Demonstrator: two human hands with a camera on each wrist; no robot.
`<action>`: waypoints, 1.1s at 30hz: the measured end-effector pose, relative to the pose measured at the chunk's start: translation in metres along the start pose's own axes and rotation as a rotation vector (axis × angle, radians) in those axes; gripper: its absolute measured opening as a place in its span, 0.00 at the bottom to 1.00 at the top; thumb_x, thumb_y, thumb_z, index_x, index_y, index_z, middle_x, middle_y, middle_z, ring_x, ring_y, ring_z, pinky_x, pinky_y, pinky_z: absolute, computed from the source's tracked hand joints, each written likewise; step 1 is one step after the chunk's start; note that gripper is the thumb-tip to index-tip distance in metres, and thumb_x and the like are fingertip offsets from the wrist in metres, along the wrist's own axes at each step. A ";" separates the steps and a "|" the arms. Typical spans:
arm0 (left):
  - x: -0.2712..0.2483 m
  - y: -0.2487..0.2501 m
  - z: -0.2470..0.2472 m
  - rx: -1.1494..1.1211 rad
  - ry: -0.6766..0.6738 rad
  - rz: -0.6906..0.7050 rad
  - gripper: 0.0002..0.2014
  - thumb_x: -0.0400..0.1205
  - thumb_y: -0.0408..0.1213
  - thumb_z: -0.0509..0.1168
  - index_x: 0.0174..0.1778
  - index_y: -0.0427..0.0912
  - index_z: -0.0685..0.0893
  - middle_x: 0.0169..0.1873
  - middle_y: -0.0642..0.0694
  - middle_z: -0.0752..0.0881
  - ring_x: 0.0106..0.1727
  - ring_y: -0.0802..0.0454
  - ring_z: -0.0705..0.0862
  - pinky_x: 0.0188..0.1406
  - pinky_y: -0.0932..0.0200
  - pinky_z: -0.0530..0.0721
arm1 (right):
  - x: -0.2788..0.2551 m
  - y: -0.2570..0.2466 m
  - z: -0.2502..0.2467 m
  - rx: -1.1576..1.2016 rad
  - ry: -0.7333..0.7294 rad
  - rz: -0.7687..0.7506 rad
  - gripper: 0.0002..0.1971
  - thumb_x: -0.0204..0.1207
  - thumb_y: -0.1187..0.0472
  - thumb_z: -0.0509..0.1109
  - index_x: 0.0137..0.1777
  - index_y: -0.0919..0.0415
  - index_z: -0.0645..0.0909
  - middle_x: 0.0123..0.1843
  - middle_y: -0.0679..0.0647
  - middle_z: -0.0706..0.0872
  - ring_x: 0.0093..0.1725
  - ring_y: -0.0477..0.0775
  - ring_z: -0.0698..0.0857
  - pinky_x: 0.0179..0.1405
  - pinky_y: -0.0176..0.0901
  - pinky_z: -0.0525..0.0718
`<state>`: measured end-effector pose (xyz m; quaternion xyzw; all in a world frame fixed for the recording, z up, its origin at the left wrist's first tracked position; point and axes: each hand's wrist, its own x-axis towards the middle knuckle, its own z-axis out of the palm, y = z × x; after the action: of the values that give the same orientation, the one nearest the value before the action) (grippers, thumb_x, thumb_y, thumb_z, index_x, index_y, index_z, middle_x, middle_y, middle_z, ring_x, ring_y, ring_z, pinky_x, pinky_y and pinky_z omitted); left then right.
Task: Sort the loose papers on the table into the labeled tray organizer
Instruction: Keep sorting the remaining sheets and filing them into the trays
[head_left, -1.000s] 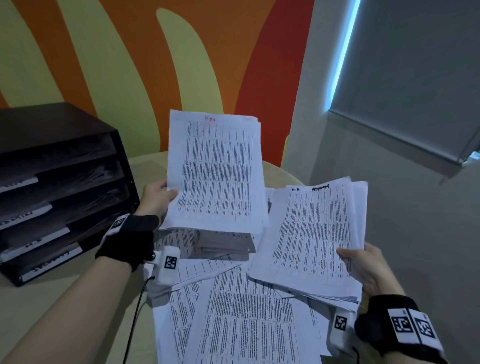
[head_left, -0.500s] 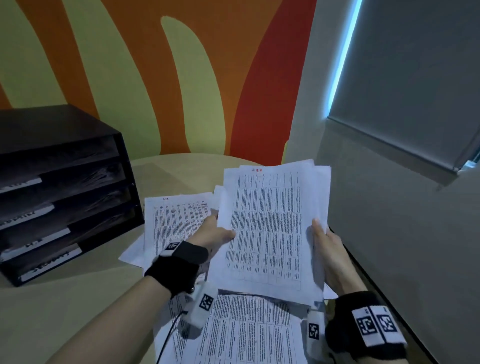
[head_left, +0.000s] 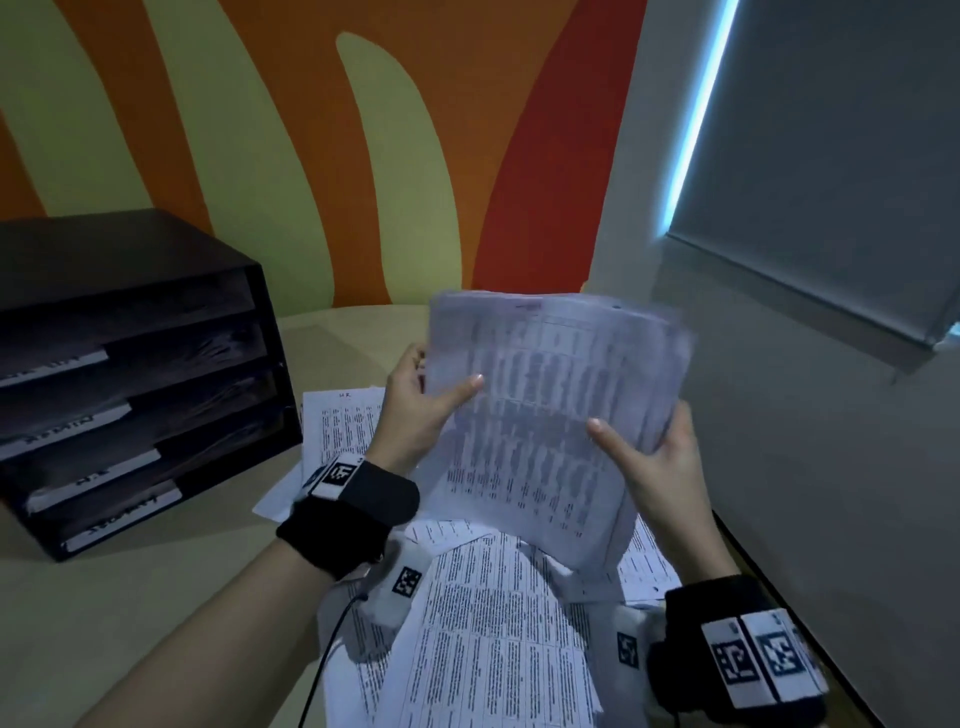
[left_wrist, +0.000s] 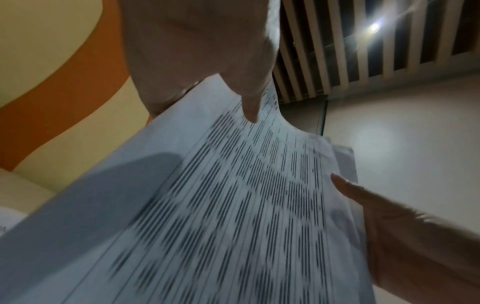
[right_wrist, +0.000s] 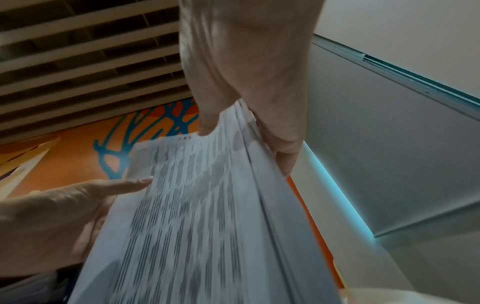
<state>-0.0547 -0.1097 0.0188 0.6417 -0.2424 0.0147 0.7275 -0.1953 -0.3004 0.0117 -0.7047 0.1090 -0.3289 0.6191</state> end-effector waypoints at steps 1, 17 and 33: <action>0.000 -0.004 0.000 -0.005 -0.018 -0.035 0.19 0.75 0.37 0.75 0.60 0.45 0.77 0.56 0.44 0.87 0.56 0.53 0.88 0.57 0.55 0.87 | 0.000 0.002 -0.001 0.044 -0.006 0.040 0.27 0.70 0.60 0.80 0.66 0.55 0.73 0.59 0.50 0.88 0.56 0.47 0.89 0.53 0.45 0.87; 0.029 -0.091 -0.021 0.965 -0.088 -0.551 0.48 0.73 0.52 0.76 0.78 0.30 0.57 0.73 0.32 0.70 0.73 0.33 0.71 0.69 0.42 0.75 | 0.013 0.054 -0.054 -0.192 0.330 0.475 0.07 0.78 0.73 0.68 0.55 0.72 0.79 0.41 0.62 0.81 0.36 0.58 0.79 0.38 0.48 0.77; 0.019 -0.084 -0.033 1.038 -0.246 -0.666 0.10 0.74 0.21 0.60 0.33 0.38 0.70 0.31 0.42 0.72 0.34 0.47 0.72 0.25 0.60 0.62 | 0.014 0.062 -0.073 -0.231 0.338 0.553 0.05 0.78 0.73 0.70 0.52 0.73 0.78 0.37 0.61 0.80 0.35 0.58 0.78 0.38 0.47 0.75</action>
<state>0.0012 -0.0992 -0.0541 0.9493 -0.0729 -0.1707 0.2536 -0.2128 -0.3798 -0.0412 -0.6495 0.4334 -0.2464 0.5741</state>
